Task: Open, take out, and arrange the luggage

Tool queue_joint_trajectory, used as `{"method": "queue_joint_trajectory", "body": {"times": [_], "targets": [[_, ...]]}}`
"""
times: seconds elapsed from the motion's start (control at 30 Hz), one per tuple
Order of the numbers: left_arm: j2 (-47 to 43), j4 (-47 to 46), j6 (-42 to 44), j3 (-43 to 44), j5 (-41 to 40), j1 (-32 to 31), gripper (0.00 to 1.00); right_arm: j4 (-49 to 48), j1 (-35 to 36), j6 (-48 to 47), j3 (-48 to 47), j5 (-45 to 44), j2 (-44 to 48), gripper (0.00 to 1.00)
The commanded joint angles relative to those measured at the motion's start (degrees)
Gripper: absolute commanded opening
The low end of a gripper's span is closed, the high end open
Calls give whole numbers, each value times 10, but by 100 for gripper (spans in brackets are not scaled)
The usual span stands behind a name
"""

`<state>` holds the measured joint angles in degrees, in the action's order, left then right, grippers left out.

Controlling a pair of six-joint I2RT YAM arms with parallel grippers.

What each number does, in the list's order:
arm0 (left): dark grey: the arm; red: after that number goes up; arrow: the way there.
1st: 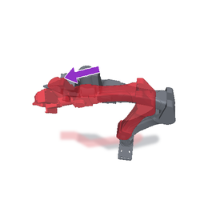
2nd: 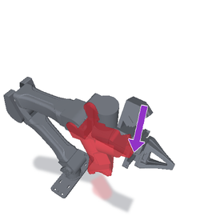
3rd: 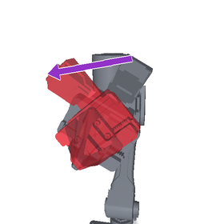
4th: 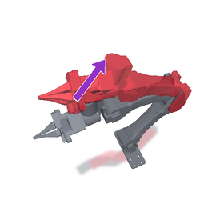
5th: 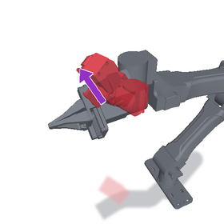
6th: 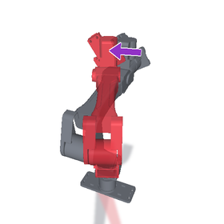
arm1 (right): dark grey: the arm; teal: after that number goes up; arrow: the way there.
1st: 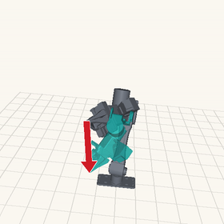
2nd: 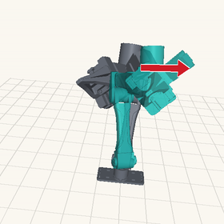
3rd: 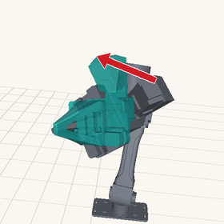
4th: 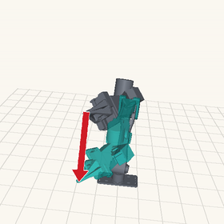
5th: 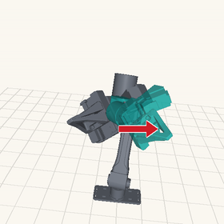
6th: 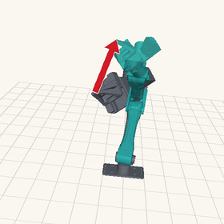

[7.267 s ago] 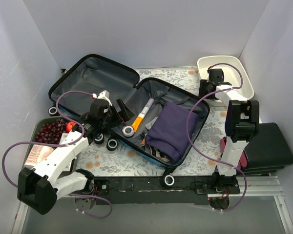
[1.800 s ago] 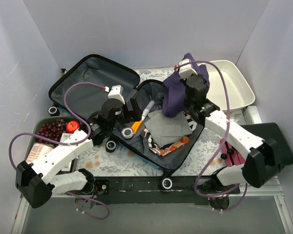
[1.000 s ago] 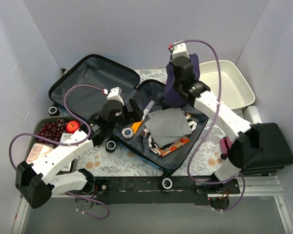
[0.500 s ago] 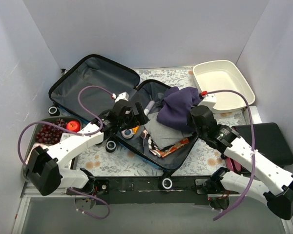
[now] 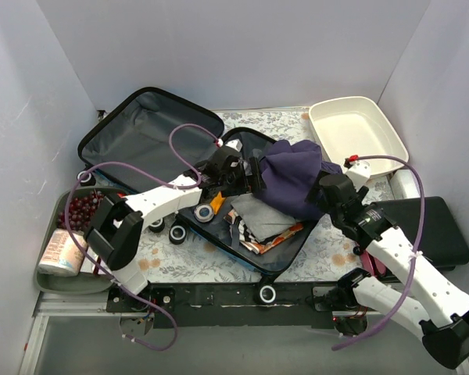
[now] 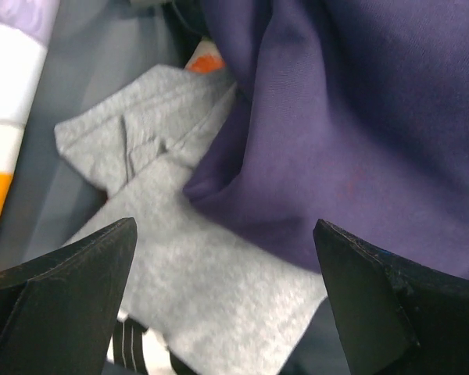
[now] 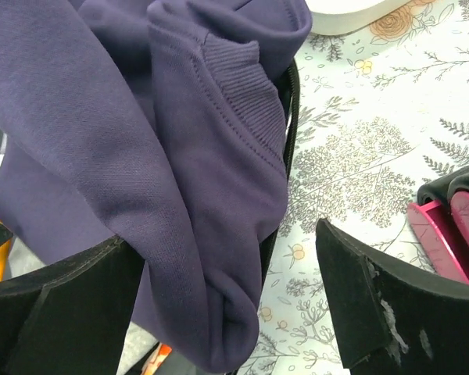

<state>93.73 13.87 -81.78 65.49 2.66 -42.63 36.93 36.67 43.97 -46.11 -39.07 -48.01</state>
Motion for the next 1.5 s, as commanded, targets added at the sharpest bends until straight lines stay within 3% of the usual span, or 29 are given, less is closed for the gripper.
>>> {"method": "queue_joint_trajectory", "body": {"times": [0.0,0.1,0.4,0.97,1.07,1.1,1.17,1.23,1.3,1.37,1.47], "targets": [[36,-28,40,49,2,-2,98,-89,-83,-79,2,85,-21,95],[60,-39,65,64,18,-2,98,-165,-131,-108,22,179,-29,95],[87,-53,64,70,49,-2,98,-272,-213,-164,56,323,-81,96],[96,-48,61,64,35,-2,98,-257,-218,-102,72,375,-214,96],[93,-48,60,61,31,-2,98,-277,-217,-92,84,378,-227,85],[90,-48,60,60,29,-2,98,-284,-217,-92,87,379,-226,66],[87,-47,61,58,24,-2,98,-294,-217,-92,94,377,-213,46],[80,-46,61,55,19,-2,98,-314,-218,-97,96,376,-197,2],[73,-43,63,56,18,-2,98,-356,-218,-114,116,414,-150,1],[55,-27,73,61,17,-2,98,-481,-218,-110,146,443,-104,1],[-3,-13,79,59,-9,-2,98,-493,-218,-73,147,408,-30,1]]}}
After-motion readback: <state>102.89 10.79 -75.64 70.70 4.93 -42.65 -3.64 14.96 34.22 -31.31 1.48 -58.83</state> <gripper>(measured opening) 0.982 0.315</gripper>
